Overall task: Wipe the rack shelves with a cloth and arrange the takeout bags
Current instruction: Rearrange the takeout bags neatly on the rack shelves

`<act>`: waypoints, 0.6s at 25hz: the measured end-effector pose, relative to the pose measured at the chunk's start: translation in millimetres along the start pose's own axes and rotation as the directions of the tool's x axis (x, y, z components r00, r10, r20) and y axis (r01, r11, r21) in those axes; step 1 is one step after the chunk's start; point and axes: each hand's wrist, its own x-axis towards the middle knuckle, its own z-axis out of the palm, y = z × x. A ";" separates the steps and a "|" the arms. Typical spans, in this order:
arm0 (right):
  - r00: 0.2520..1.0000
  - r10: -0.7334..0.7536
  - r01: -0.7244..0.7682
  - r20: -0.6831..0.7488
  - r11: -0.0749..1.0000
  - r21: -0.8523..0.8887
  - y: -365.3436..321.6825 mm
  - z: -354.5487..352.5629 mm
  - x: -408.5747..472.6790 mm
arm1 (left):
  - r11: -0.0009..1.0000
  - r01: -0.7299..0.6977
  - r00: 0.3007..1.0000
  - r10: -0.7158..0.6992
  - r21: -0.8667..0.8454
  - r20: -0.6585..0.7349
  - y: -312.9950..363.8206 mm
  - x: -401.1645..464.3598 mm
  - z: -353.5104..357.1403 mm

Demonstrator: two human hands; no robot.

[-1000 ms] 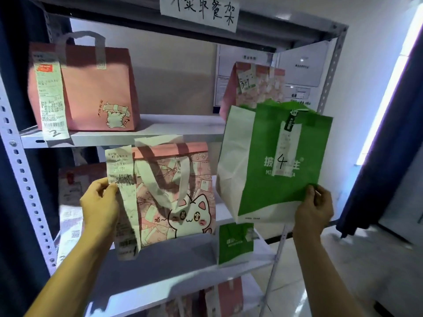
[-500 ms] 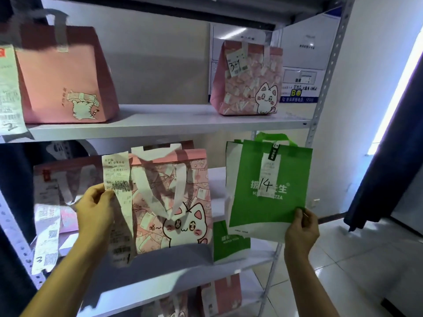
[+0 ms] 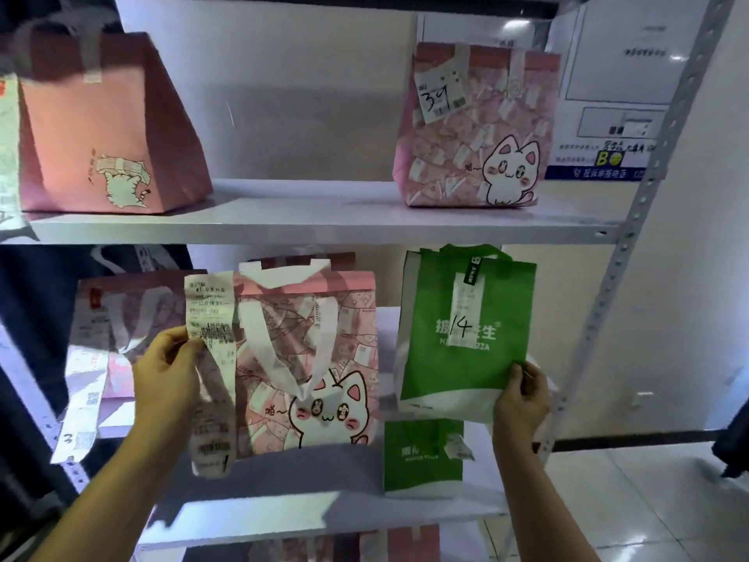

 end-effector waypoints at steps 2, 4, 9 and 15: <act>0.999 0.016 -0.016 0.047 1.000 -0.002 7.0 14.4 10.1 | 1.000 0.002 0.999 -0.002 0.007 -0.042 -0.6 -6.4 1.7; 0.996 0.009 -0.007 0.086 1.000 -0.024 13.4 27.7 18.1 | 1.000 0.023 0.997 -0.022 0.005 -0.070 -3.1 -12.4 1.9; 0.986 0.066 -0.039 0.155 0.984 -0.175 31.8 39.2 30.3 | 1.000 -0.014 0.995 0.016 0.026 -0.102 6.5 -25.3 8.0; 0.969 0.135 -0.094 0.205 0.975 -0.201 36.2 25.8 38.1 | 1.000 0.002 0.995 0.001 0.029 -0.104 9.7 -30.9 25.2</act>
